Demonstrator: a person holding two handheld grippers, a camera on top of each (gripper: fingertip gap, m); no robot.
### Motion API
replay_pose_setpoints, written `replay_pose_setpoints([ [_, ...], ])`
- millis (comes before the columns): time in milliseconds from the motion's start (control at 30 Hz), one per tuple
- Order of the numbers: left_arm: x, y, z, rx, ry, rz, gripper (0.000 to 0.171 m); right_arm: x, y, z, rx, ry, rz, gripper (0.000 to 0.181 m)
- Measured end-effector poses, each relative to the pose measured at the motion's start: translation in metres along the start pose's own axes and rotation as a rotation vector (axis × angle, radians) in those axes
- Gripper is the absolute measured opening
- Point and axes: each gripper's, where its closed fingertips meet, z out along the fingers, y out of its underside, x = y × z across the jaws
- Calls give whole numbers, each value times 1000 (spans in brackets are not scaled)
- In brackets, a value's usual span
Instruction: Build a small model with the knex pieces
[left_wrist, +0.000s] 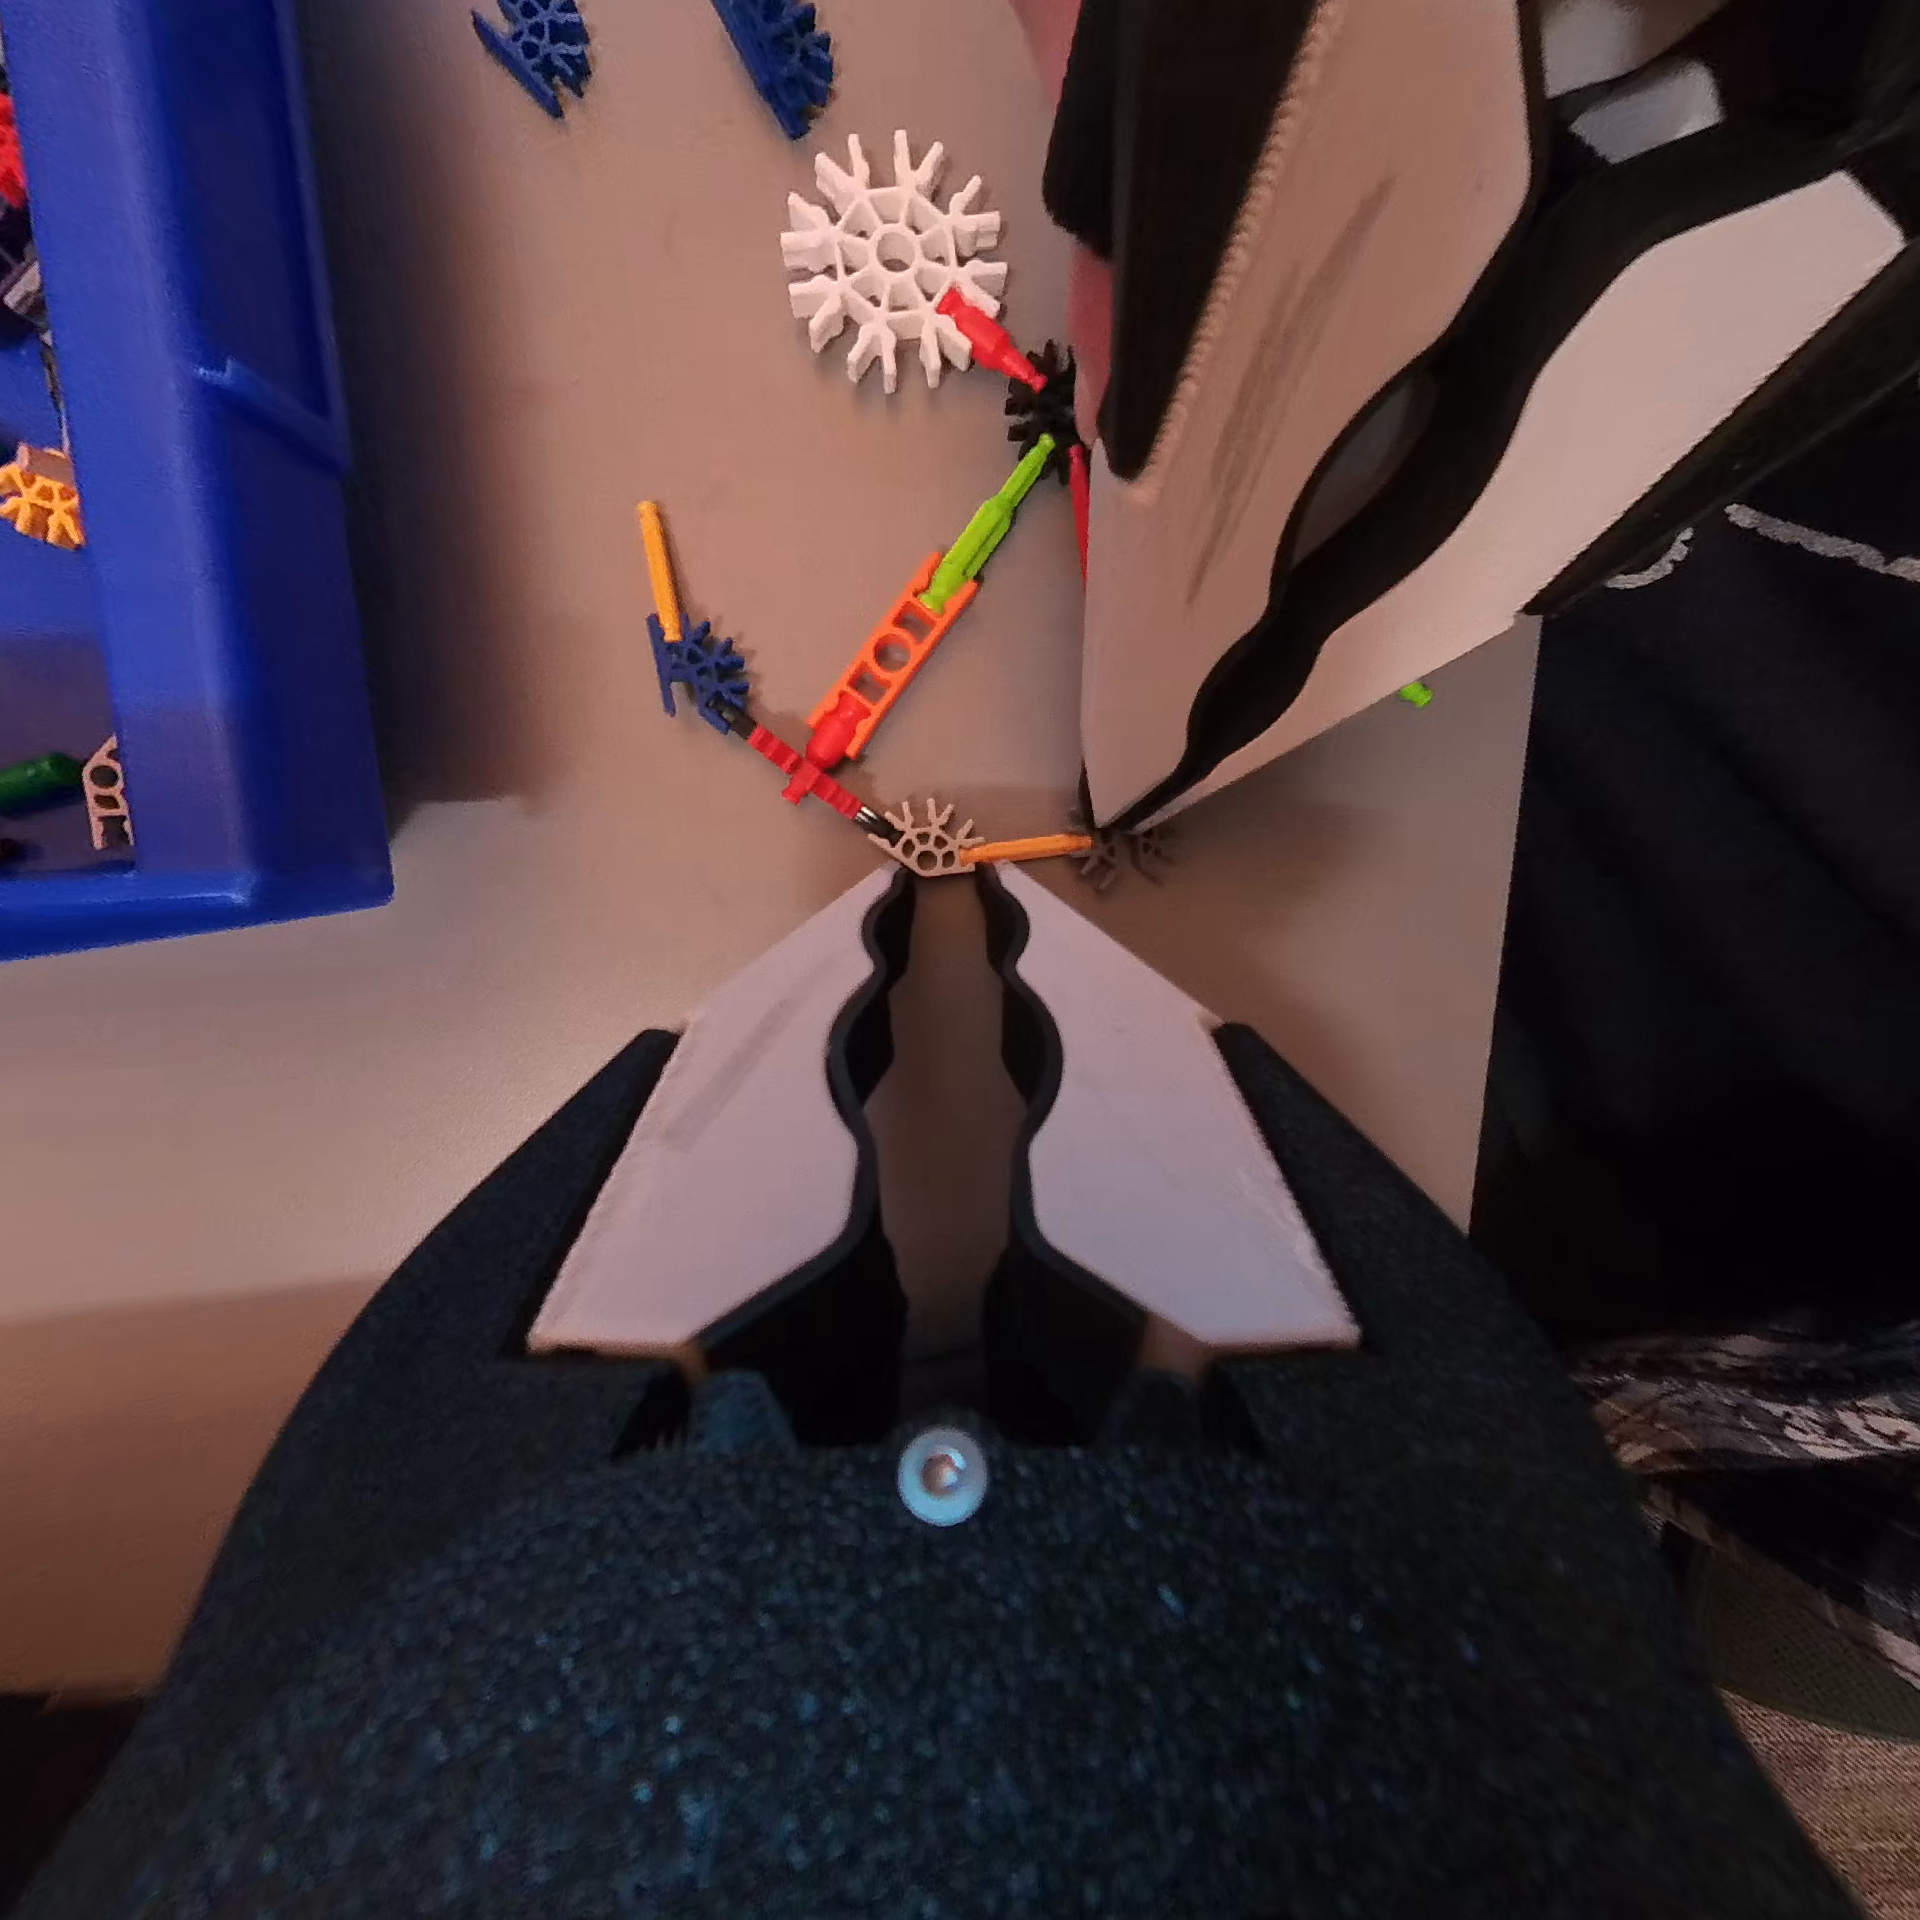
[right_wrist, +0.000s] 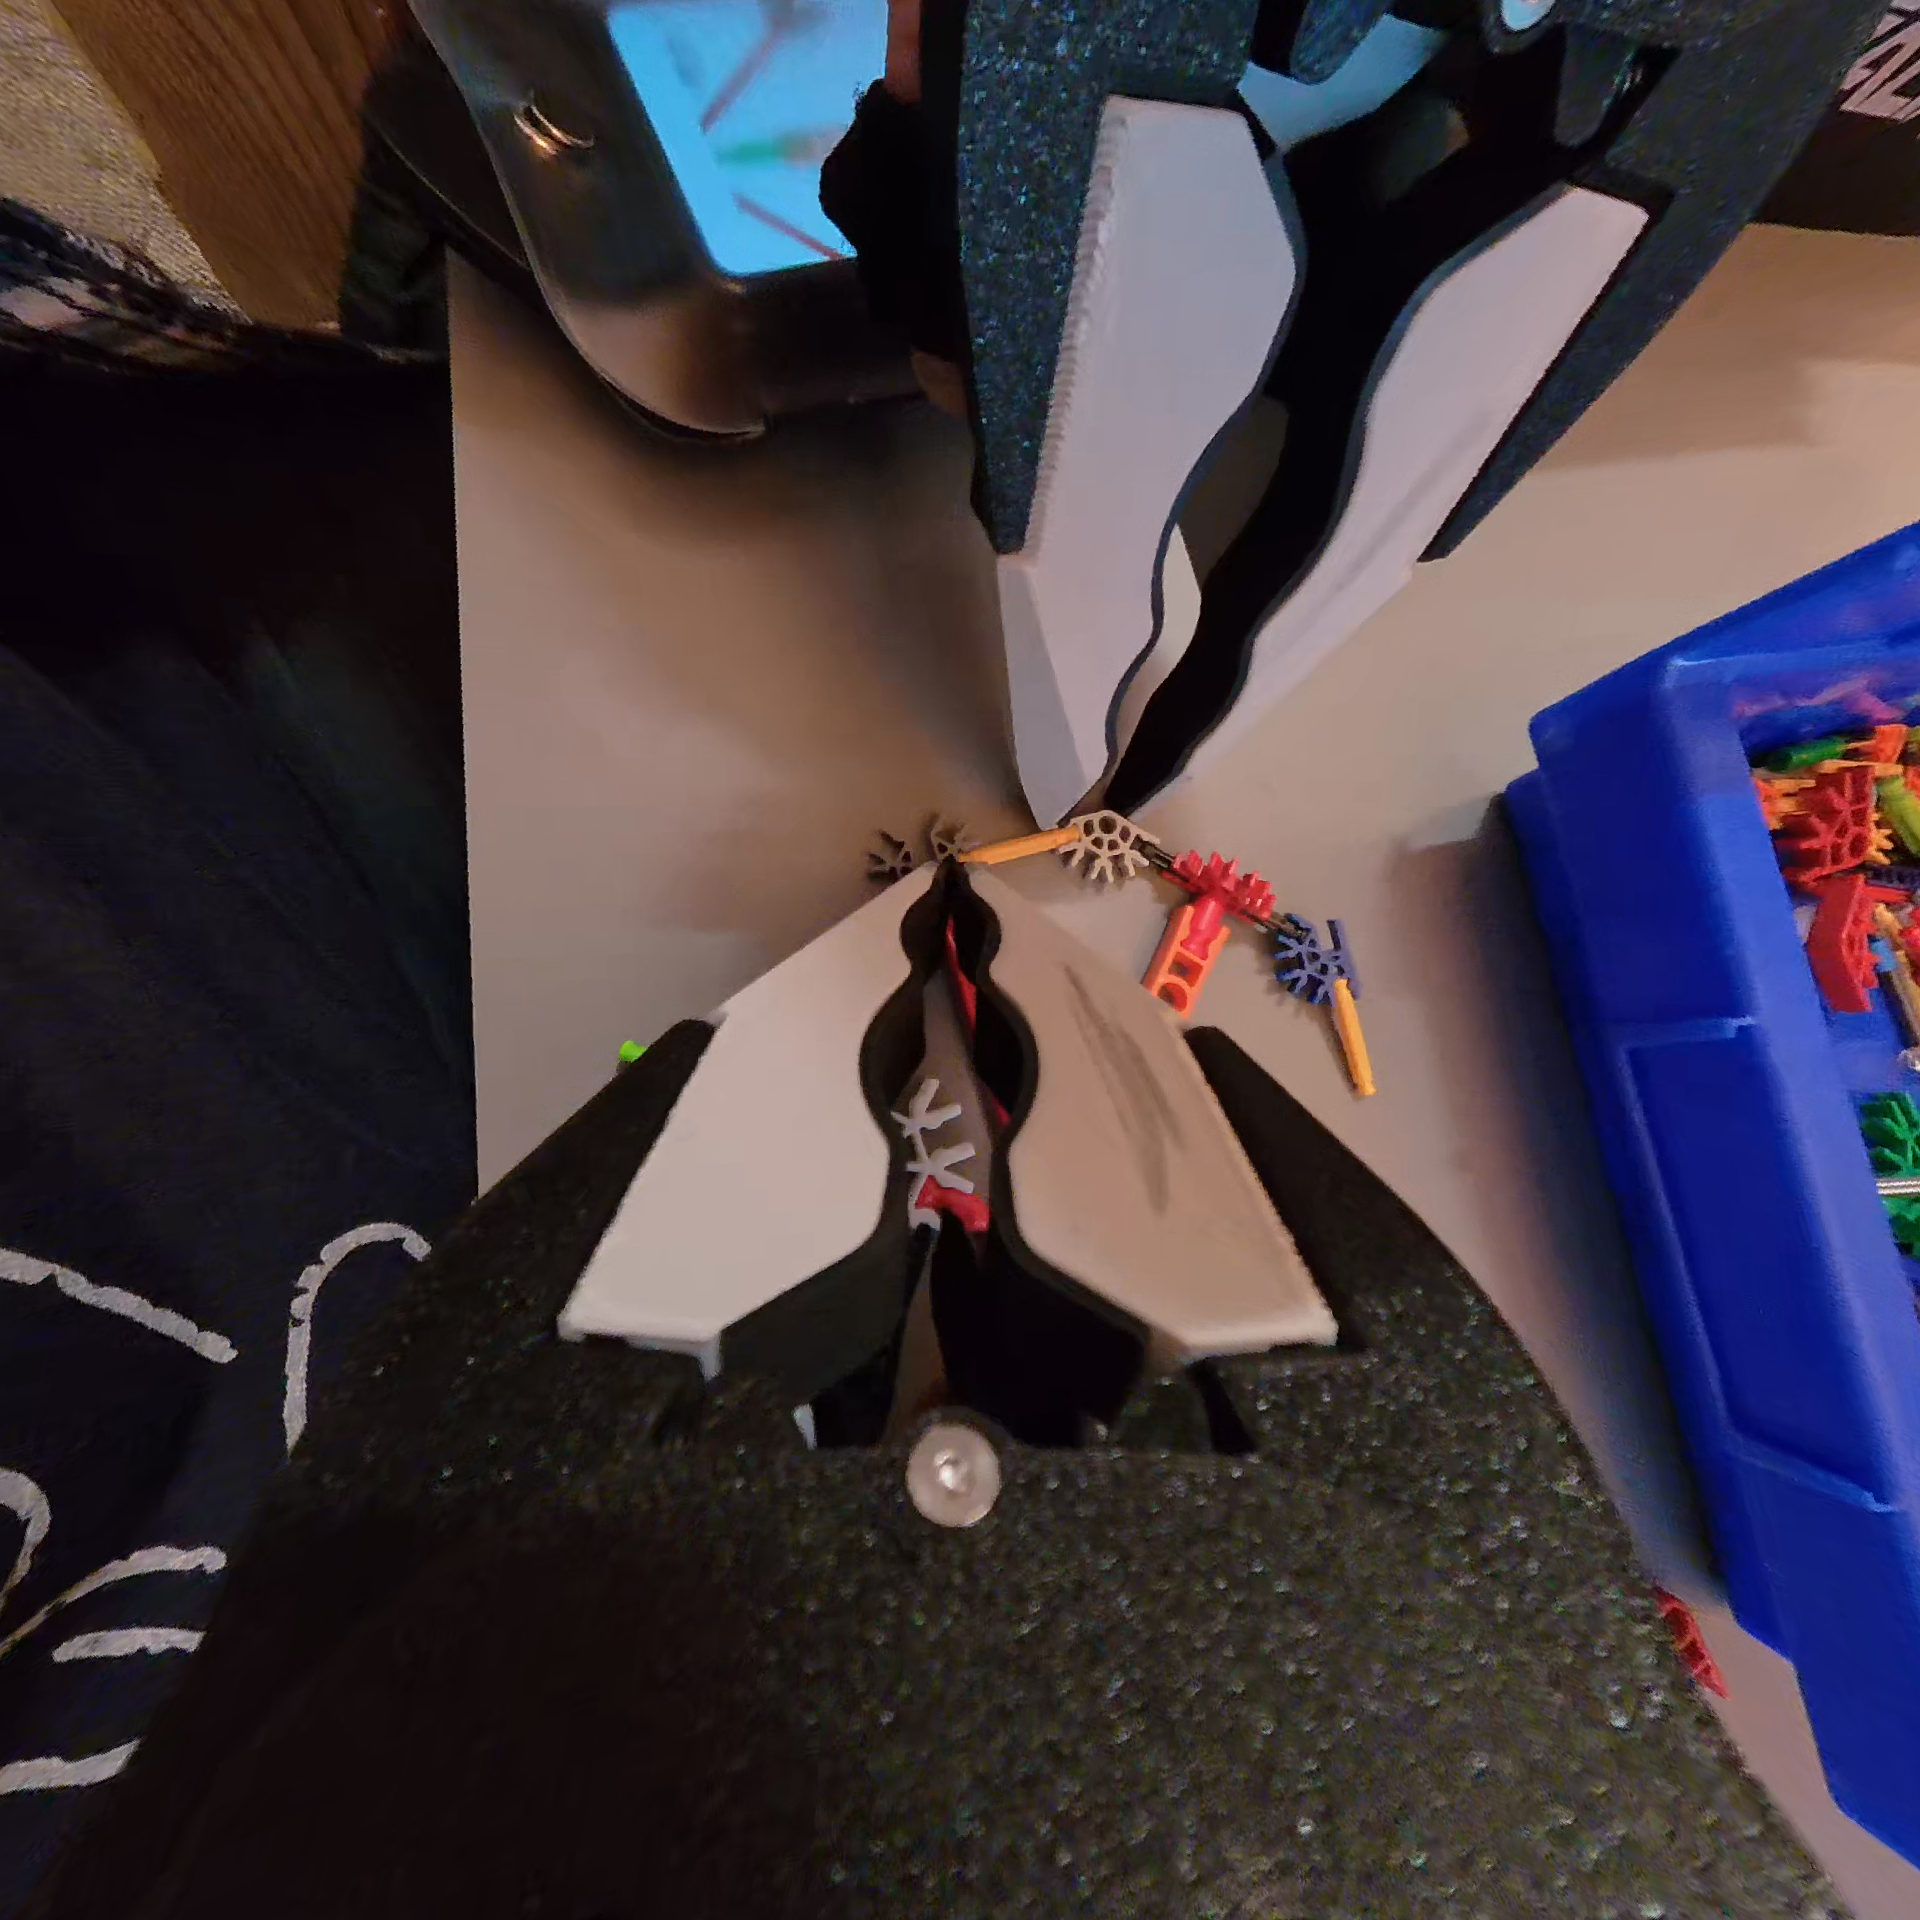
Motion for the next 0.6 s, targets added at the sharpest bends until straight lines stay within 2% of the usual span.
replay_pose_setpoints([
  [400,0,0,0,-10,2,-9,13,-2,2,1,-71,-98,73,0],
  [600,0,8,-6,-18,-15,-37,17,-2,3,2,-135,-116,52,0],
])
